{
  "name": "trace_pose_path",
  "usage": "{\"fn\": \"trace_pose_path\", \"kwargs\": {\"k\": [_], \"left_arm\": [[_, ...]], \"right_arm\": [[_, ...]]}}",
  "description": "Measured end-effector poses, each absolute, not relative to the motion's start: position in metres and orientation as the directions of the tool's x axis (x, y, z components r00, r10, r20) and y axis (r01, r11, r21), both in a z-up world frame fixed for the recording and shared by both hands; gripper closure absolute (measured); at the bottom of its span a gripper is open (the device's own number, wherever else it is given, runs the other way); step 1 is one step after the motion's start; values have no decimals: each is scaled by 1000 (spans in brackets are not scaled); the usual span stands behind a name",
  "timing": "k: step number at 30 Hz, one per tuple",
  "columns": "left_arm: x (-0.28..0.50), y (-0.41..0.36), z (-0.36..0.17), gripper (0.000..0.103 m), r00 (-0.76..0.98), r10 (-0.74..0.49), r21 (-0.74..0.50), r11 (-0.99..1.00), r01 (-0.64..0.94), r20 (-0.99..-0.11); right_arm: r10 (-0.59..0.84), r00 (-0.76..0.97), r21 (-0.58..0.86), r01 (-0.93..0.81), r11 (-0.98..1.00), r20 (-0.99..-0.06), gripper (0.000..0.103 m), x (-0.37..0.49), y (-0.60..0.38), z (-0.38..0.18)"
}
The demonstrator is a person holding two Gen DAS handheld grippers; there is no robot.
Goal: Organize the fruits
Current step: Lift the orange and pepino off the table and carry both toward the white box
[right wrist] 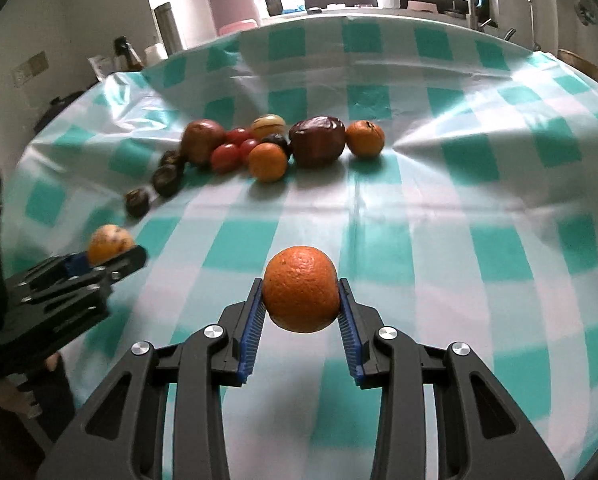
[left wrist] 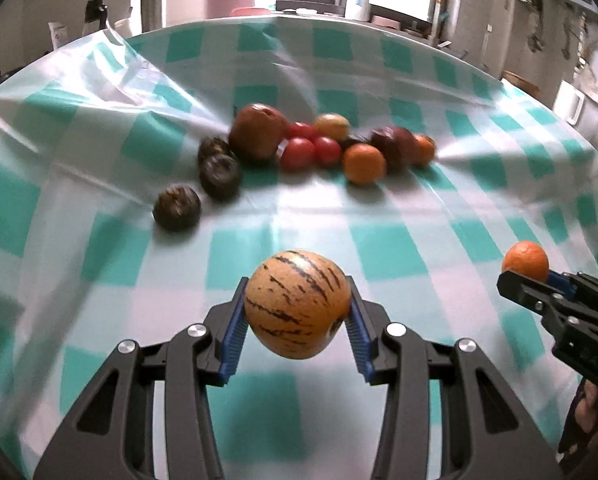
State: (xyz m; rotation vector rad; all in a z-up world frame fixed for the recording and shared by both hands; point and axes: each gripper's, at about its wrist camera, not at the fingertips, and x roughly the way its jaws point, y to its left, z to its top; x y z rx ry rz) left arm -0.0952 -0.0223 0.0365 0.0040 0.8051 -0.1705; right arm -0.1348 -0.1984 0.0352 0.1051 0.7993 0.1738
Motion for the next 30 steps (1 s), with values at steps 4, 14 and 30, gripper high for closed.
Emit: {"fn": "trace_pose_path", "kwargs": {"k": [4,14,30], "left_arm": [[-121,-44,42,58,683,-175,-39,977,209,-709],[-167,-101,41,58,678,-222,37,938,346,-701],[-242,-199,35,58,612,-362,153,764,626,-703]], "right_arm": [[199,699,172,-109,979,-687,67,-171,-212,37],[171,740,205,-46,978,-651,67,-234,-263,41],[74,787,212,74,974,-613,67,-320,-337,26]]}}
